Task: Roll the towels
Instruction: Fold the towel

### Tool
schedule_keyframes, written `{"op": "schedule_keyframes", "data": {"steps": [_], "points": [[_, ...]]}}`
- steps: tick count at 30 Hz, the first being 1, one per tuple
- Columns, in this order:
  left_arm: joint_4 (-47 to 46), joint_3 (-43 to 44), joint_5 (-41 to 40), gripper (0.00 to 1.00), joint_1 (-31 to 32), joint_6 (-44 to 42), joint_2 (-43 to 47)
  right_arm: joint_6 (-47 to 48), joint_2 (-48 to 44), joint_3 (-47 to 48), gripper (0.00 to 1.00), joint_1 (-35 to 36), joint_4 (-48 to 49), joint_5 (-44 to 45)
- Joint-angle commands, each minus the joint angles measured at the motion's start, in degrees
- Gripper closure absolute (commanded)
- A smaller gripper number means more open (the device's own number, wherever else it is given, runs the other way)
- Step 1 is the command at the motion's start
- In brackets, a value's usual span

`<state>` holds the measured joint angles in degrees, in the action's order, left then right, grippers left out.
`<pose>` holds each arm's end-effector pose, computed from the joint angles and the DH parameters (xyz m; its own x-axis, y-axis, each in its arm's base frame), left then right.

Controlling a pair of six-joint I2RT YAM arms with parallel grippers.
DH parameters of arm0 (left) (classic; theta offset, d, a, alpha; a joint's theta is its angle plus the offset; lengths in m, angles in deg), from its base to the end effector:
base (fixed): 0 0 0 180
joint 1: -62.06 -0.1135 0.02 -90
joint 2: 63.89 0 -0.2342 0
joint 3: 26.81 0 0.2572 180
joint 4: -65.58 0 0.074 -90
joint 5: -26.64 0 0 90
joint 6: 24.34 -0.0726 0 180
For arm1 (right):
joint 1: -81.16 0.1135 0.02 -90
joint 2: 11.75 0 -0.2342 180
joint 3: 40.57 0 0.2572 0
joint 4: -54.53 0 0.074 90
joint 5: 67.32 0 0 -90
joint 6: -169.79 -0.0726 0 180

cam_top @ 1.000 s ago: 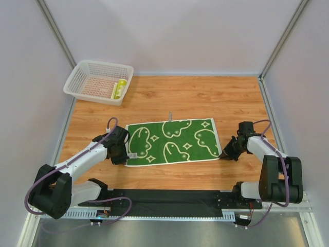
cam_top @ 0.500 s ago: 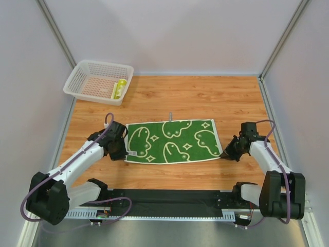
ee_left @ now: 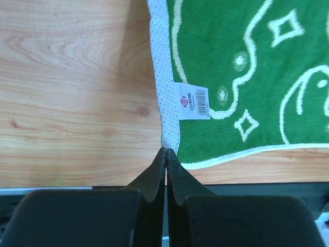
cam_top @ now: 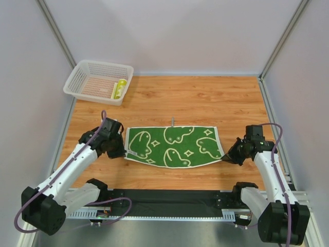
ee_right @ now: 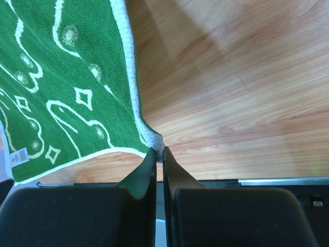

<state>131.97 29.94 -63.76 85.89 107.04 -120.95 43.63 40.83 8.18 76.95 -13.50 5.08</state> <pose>0.1903 -0.0835 0.1740 -0.8958 -0.3270 -0.3010 -0.2541 0.9325 -0.2567 0.1800 0.0088 0.1462 -0.7793 0.6213 -0.0818 0.5399 0.7319 0.4157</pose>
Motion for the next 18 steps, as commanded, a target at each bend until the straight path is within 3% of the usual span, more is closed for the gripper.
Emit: {"op": "schedule_keyframes", "data": {"steps": [1, 18], "points": [[3.3, 5.4, 0.5, 1.0, -0.5, -2.6, 0.3, 0.9, 1.7, 3.8, 1.0, 0.2, -2.3, -0.4], [0.7, 15.4, 3.9, 1.0, -8.1, -7.8, -10.5, 5.2, 20.9, 15.4, 1.0, 0.2, 2.6, -2.1]]}}
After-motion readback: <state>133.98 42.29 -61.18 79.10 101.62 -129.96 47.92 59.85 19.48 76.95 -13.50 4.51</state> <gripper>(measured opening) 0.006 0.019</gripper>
